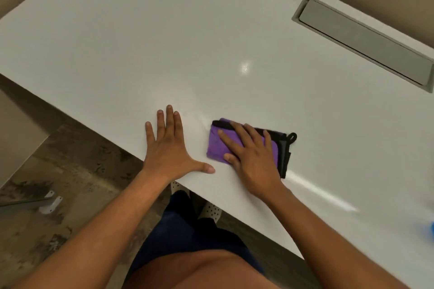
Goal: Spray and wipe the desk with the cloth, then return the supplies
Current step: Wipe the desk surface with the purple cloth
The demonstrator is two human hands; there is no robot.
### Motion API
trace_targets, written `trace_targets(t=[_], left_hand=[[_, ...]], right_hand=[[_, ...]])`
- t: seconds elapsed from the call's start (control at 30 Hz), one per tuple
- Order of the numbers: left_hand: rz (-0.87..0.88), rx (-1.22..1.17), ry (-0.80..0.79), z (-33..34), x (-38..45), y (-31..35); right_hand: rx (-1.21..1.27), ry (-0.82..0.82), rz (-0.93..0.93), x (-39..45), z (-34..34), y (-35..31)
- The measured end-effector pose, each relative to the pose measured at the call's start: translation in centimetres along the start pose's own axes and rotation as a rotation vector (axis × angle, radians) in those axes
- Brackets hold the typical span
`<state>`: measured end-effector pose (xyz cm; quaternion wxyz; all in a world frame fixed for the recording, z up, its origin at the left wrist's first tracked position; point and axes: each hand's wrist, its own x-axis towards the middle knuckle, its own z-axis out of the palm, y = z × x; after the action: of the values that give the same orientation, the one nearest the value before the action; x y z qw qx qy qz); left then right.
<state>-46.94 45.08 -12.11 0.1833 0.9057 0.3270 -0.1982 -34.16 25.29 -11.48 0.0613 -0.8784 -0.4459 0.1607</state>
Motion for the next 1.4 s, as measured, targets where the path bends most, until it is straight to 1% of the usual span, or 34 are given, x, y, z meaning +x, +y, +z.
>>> trace_targets(t=[0.07,0.13,0.2,0.27,0.33,0.4,0.47,0.53,0.63,0.73,0.8,0.87,1.0,1.07,1.1,1.17,1.23,1.3,1.4], left_hand=[[-0.004,0.014,-0.014,0.0,0.1,0.0],[-0.01,0.022,-0.026,0.0,0.1,0.1],[-0.017,0.022,-0.033,0.0,0.0,0.2],[-0.022,0.035,-0.04,-0.2,0.0,0.5],[-0.031,0.062,-0.055,-0.6,-0.1,0.8],[-0.04,0.094,-0.064,-1.1,-0.3,1.2],[-0.028,0.144,-0.069,-1.5,-0.4,1.7],[0.009,0.195,-0.071,-1.7,-0.3,2.1],[0.074,0.247,-0.076,-1.9,0.6,2.3],[0.117,0.25,-0.085,-1.7,1.6,2.1],[0.137,0.251,-0.082,-1.3,1.9,1.7],[0.153,0.272,-0.061,-0.8,2.2,1.3],[0.158,0.304,-0.028,-0.4,2.8,0.9],[0.163,0.309,-0.023,-0.3,2.9,0.8],[0.165,0.311,-0.022,-0.3,2.9,0.8],[0.173,0.318,-0.019,-0.3,2.9,0.7],[0.182,0.324,-0.01,-0.3,2.9,0.7],[0.189,0.319,-0.002,-0.2,3.0,0.6],[0.189,0.309,-0.008,-0.1,3.2,0.5]], right_hand=[[-0.006,-0.008,0.06,-4.1,0.5,2.0],[-0.001,0.001,0.124,-4.8,0.1,4.5],[-0.024,0.05,0.22,-2.3,-1.1,7.6],[-0.041,0.123,0.379,2.3,-3.2,11.6],[0.017,0.157,0.519,6.8,-5.5,14.9],[0.063,0.164,0.584,9.3,-6.6,16.1],[0.04,0.162,0.568,9.3,-6.2,15.0],[0.024,0.169,0.502,6.7,-4.7,12.7],[0.063,0.168,0.404,-0.9,-1.3,8.6],[0.049,0.15,0.382,-9.2,1.3,7.1],[0.064,0.128,0.411,-12.1,1.4,9.0],[0.061,0.135,0.47,-12.3,0.3,12.7],[0.092,0.193,0.65,-7.8,-4.5,23.1],[0.119,0.196,0.69,-5.6,-6.4,26.5],[0.111,0.195,0.703,-4.9,-6.7,27.2],[0.095,0.204,0.716,-4.5,-6.4,26.4],[0.123,0.216,0.684,-5.9,-5.3,23.5],[0.128,0.215,0.615,-8.8,-3.2,19.6],[0.135,0.189,0.525,-15.4,0.4,13.7]])
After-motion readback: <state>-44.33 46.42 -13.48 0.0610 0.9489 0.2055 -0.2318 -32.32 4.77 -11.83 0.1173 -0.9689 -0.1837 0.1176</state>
